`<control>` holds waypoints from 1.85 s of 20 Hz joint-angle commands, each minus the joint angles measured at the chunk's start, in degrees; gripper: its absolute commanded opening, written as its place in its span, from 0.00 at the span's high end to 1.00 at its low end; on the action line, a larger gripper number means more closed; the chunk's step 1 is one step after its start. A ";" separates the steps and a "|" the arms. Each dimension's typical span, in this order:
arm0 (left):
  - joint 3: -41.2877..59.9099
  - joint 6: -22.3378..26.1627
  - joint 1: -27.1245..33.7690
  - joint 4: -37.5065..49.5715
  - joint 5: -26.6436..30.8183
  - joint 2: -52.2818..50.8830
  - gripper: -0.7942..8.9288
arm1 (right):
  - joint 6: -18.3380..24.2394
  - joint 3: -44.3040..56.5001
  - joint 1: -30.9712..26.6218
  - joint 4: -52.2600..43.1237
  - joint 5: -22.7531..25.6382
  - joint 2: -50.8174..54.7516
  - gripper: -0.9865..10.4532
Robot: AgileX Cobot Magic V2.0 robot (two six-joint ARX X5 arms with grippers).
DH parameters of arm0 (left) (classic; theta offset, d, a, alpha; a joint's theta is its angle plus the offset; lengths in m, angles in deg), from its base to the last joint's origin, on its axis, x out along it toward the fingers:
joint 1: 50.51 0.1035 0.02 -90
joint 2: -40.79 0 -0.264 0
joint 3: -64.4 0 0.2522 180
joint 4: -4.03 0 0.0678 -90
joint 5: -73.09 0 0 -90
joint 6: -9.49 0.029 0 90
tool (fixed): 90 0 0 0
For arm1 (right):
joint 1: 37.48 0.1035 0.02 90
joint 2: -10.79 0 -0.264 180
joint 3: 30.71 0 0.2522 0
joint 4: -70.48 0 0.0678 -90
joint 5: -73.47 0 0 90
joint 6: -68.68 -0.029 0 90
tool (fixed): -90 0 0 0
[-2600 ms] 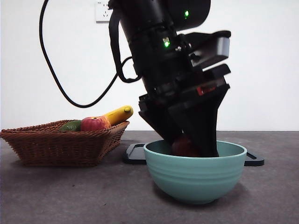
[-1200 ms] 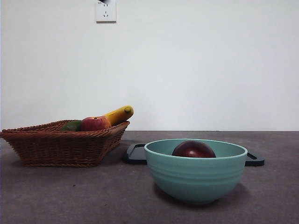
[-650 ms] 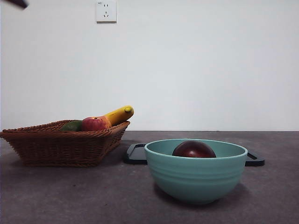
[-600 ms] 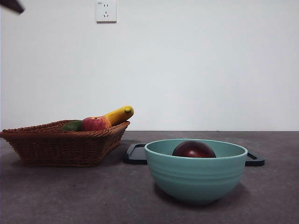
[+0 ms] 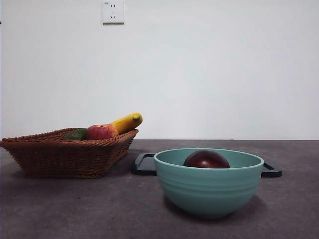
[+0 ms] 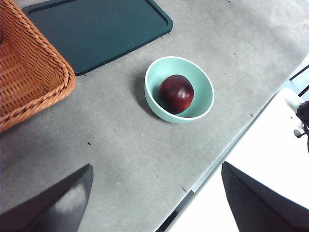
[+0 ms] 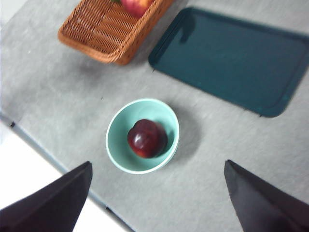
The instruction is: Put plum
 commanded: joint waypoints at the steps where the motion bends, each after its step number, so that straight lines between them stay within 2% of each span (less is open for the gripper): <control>1: -0.55 -0.17 -0.24 0.39 -0.28 0.26 0.48 | -1.64 -0.76 1.81 -0.20 0.02 -3.23 0.54; 5: -0.55 -0.15 -0.24 0.42 -0.26 0.26 0.48 | -3.96 0.59 6.12 -3.28 4.04 -9.81 0.54; 10: -0.55 -0.13 -0.24 0.42 -0.26 0.26 0.48 | -9.31 10.62 10.34 -17.40 5.40 -16.33 0.55; 16: -0.55 -0.11 -0.24 0.48 -0.26 0.26 0.48 | -10.47 15.82 15.37 -27.98 11.47 -23.41 0.60; 19: -0.55 -0.11 -0.24 0.46 -0.26 0.26 0.48 | -11.28 15.87 17.33 -31.50 15.06 -27.23 0.67; 28: -0.55 0.09 -0.24 0.46 -0.26 0.26 0.48 | -11.67 15.87 19.39 -35.69 16.46 -34.51 0.81; 31: -0.55 0.09 -0.24 0.46 -0.26 0.26 0.48 | -11.69 15.82 19.37 -36.09 16.33 -34.49 0.91; 37: -0.55 0.09 -0.24 0.44 -0.26 0.26 0.48 | -12.79 12.52 19.30 -35.32 14.80 -34.38 0.91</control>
